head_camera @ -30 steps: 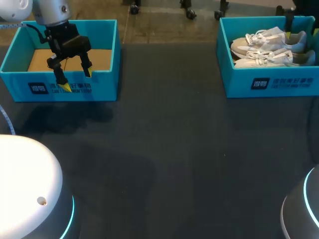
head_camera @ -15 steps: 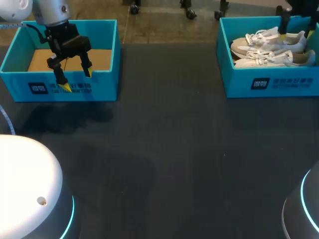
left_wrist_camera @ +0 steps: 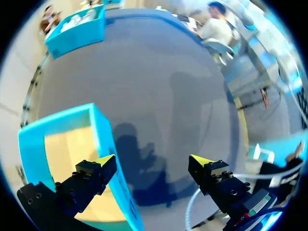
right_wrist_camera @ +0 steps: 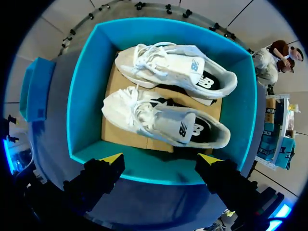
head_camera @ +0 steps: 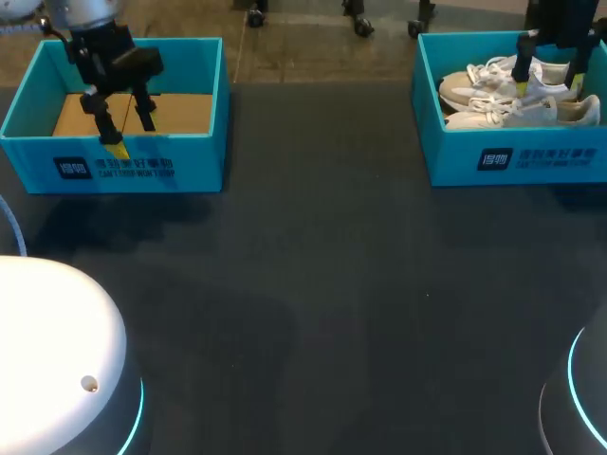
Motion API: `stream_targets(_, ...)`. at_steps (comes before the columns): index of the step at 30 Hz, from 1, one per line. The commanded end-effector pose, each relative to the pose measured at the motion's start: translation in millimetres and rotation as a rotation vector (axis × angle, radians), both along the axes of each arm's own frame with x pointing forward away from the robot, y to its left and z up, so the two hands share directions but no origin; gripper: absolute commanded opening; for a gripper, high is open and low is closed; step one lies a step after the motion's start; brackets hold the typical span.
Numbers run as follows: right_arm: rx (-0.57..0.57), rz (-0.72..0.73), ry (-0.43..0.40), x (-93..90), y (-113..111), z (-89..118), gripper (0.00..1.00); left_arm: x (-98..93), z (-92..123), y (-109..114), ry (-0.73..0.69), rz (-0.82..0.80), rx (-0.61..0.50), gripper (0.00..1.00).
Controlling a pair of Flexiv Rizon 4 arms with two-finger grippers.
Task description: Take the shoe out of the shoebox, open the shoe tongue, remove and reinsert the insole, then place the shoe into the shoebox
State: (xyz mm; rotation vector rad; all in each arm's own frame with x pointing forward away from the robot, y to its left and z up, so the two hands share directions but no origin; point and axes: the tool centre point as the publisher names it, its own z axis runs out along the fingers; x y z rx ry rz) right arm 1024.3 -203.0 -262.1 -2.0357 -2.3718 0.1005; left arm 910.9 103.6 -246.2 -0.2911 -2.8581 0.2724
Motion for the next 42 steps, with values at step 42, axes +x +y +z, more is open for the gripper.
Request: stream_targets(42, 0.008, 0.035, -0.04, -32.8, 31.7, -1.0, 1.0, 16.6, 50.3, 80.9, 0.082, 1.974, 0.531, 1.0)
